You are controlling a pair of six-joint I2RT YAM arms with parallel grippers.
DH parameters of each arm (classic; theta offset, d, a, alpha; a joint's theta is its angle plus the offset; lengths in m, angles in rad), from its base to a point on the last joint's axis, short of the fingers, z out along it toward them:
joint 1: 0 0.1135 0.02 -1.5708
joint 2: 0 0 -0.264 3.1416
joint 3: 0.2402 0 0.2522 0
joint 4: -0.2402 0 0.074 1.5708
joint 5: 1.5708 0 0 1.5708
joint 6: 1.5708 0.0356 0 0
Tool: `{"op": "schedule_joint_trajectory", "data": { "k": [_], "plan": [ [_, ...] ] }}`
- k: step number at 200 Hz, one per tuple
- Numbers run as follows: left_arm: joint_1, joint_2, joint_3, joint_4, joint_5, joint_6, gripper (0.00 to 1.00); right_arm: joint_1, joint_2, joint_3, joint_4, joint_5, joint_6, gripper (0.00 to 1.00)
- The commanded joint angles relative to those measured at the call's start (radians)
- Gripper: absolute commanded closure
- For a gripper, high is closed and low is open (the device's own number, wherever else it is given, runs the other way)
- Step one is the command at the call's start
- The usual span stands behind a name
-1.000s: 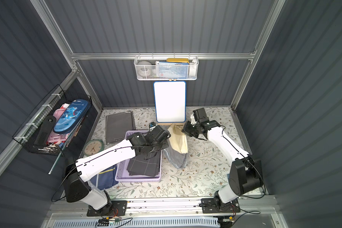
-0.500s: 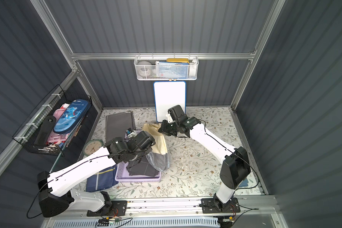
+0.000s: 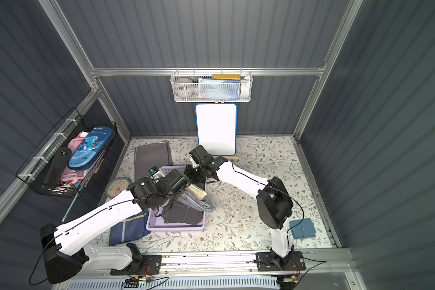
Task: Put the folded pillowcase in the basket
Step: Place the pillowcase in the basket, then move the basket to the center of the board.
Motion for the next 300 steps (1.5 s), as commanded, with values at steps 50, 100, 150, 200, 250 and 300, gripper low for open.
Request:
{"op": "schedule_joint_trajectory", "data": {
  "k": [50, 100, 150, 200, 250, 300],
  "plan": [
    [0.024, -0.095, -0.122, -0.023, -0.043, 0.047, 1.0, -0.024, 0.012, 0.052, -0.001, 0.164, 0.036, 1.0],
    [0.025, -0.175, -0.222, -0.024, 0.018, -0.007, 1.0, -0.027, 0.045, -0.018, -0.027, 0.204, 0.025, 1.0],
    [0.046, -0.144, -0.209, -0.024, 0.032, -0.023, 1.0, -0.056, 0.021, -0.083, -0.044, 0.29, -0.017, 1.0],
    [0.048, -0.115, -0.243, -0.023, 0.05, -0.042, 0.98, -0.079, 0.042, -0.13, 0.072, 0.265, -0.046, 1.0],
    [0.049, -0.147, -0.249, -0.023, 0.07, -0.042, 0.42, -0.087, 0.045, -0.116, 0.084, 0.226, -0.072, 0.77],
    [0.049, -0.163, -0.125, -0.021, 0.024, 0.039, 0.19, -0.084, -0.054, -0.104, 0.015, 0.305, -0.124, 0.36]
  ]
}}
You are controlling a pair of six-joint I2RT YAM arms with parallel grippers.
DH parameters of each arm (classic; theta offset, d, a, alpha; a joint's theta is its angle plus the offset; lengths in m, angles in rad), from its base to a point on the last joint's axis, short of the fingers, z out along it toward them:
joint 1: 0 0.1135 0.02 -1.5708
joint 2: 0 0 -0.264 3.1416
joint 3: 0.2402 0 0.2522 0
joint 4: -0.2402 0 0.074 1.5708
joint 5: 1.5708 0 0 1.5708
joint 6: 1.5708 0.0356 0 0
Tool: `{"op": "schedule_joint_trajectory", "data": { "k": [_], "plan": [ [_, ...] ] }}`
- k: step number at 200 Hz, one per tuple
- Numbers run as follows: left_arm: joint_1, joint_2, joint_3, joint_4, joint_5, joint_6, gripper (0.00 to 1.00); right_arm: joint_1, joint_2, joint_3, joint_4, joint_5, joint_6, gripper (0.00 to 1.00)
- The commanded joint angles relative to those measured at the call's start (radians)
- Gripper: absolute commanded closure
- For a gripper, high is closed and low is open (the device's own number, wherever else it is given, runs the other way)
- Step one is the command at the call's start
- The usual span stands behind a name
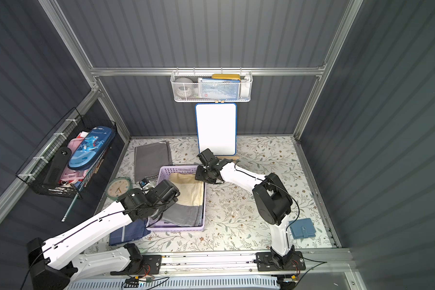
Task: Put the folded pillowcase in the basket
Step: Move the basket to the center of the board.
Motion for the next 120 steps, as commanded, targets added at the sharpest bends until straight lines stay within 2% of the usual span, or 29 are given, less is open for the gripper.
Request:
{"op": "schedule_joint_trajectory", "data": {
  "k": [1, 12, 37, 79, 120],
  "plan": [
    [0.004, -0.009, 0.081, -0.013, -0.035, 0.057, 0.19, -0.003, -0.082, 0.02, -0.039, 0.074, -0.043, 0.35],
    [0.004, 0.006, 0.109, -0.015, -0.037, 0.087, 0.15, -0.004, -0.105, 0.022, -0.08, 0.119, -0.069, 0.34],
    [0.004, 0.024, 0.116, -0.012, -0.038, 0.097, 0.15, -0.009, -0.136, 0.016, -0.163, 0.179, -0.133, 0.34],
    [0.004, 0.033, 0.143, 0.006, -0.052, 0.096, 0.16, 0.012, -0.159, -0.1, -0.198, -0.019, -0.174, 0.47],
    [0.005, 0.056, 0.156, 0.097, -0.055, 0.177, 0.16, 0.073, -0.139, -0.155, -0.234, -0.066, -0.169, 0.5]
  ]
}}
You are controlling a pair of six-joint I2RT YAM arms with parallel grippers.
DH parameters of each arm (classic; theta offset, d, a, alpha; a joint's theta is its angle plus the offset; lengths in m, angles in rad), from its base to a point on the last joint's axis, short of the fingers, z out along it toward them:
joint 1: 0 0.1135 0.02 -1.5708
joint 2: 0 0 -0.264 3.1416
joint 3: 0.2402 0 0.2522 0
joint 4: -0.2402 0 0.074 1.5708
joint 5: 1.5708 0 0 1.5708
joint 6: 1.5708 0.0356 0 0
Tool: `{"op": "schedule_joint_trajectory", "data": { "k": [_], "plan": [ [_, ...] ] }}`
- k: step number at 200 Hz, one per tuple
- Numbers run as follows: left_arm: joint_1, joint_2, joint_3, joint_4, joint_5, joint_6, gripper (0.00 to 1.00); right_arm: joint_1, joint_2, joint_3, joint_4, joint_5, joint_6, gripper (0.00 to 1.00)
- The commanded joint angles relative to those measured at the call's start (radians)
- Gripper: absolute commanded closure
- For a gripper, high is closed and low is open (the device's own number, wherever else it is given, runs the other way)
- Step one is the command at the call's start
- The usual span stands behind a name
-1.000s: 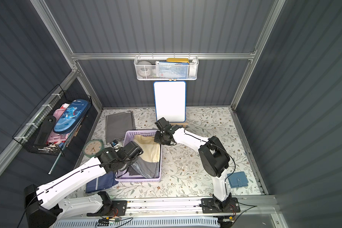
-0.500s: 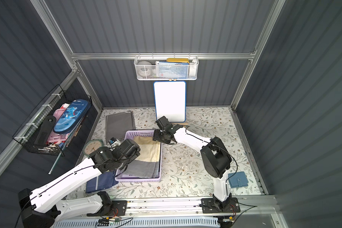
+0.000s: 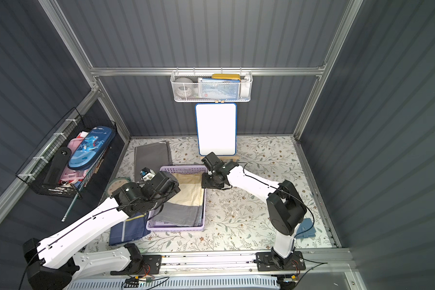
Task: Put the folded pillowcase in the basket
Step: Move the basket to the center of the board.
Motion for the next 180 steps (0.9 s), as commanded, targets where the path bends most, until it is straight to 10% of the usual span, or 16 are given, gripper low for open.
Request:
{"op": "schedule_joint_trajectory", "data": {
  "k": [1, 66, 143, 180],
  "plan": [
    [0.005, 0.024, 0.024, 0.054, -0.018, 0.07, 0.16, 0.031, 0.021, -0.018, -0.062, -0.053, -0.013, 0.5],
    [0.005, 0.094, -0.005, 0.254, 0.018, 0.201, 0.16, 0.014, -0.022, -0.108, -0.218, 0.122, -0.003, 0.85],
    [0.015, 0.04, -0.295, 1.379, 0.616, 0.85, 0.13, -0.294, -0.22, -0.266, -0.385, 0.199, -0.223, 0.78],
    [0.125, 0.291, -0.151, 1.347, 0.766, 0.955, 0.17, -0.364, -0.193, -0.255, -0.418, 0.304, -0.247, 0.77]
  ]
}}
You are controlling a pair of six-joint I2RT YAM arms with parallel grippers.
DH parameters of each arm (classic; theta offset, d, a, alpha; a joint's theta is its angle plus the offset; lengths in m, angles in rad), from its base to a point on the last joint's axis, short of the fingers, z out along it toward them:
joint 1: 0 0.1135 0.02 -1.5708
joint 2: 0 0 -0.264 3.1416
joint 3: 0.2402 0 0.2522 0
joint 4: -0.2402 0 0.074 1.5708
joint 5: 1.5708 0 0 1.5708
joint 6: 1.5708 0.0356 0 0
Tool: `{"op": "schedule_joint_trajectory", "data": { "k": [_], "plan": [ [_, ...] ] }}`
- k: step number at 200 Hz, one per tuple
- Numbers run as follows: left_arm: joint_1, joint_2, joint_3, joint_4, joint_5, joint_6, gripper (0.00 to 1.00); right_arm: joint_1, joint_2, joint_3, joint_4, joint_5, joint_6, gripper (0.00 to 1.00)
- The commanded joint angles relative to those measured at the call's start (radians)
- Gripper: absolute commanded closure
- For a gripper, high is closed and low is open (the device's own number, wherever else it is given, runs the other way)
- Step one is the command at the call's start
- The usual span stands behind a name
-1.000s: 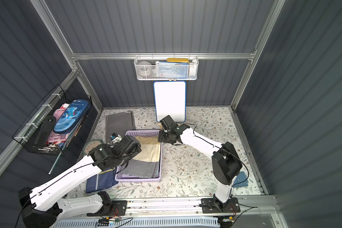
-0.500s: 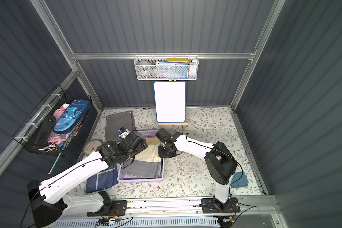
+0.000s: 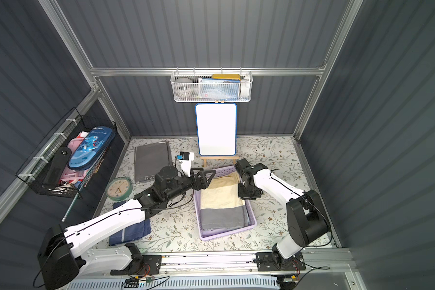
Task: Put the folded pillowcase in the basket
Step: Move the basket to the center of the board, then move the pillowcase to the center of the board.
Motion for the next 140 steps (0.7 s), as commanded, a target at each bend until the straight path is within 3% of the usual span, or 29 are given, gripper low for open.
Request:
{"op": "schedule_joint_trajectory", "data": {
  "k": [1, 32, 40, 50, 71, 102, 119, 140],
  "plan": [
    [0.088, 0.156, 0.106, 0.099, 0.181, 0.146, 0.17, -0.04, 0.022, 0.012, -0.074, 0.104, -0.049, 0.77],
    [0.359, 0.31, 0.123, 0.169, 0.477, 0.014, 0.26, -0.119, 0.019, -0.014, -0.056, 0.123, -0.039, 0.78],
    [0.418, 0.331, 0.12, 0.191, 0.503, -0.006, 0.27, -0.129, 0.012, -0.018, -0.051, 0.137, -0.035, 0.77],
    [0.447, 0.352, 0.136, 0.158, 0.456, -0.015, 0.27, -0.131, 0.006, -0.018, -0.053, 0.173, -0.031, 0.75],
    [0.453, 0.395, 0.219, -0.02, 0.212, 0.02, 0.25, -0.152, 0.018, -0.02, -0.054, 0.218, -0.026, 0.71],
    [0.46, 0.431, 0.281, -0.256, -0.116, -0.069, 0.18, -0.155, 0.027, 0.0, -0.06, 0.233, -0.003, 0.53],
    [0.499, 0.458, 0.285, -0.299, -0.126, -0.105, 0.17, -0.155, -0.026, -0.007, -0.047, 0.218, 0.005, 0.48],
    [0.579, 0.472, 0.259, -0.277, -0.041, -0.133, 0.17, -0.147, -0.132, -0.018, -0.035, 0.175, 0.007, 0.44]
  ]
}}
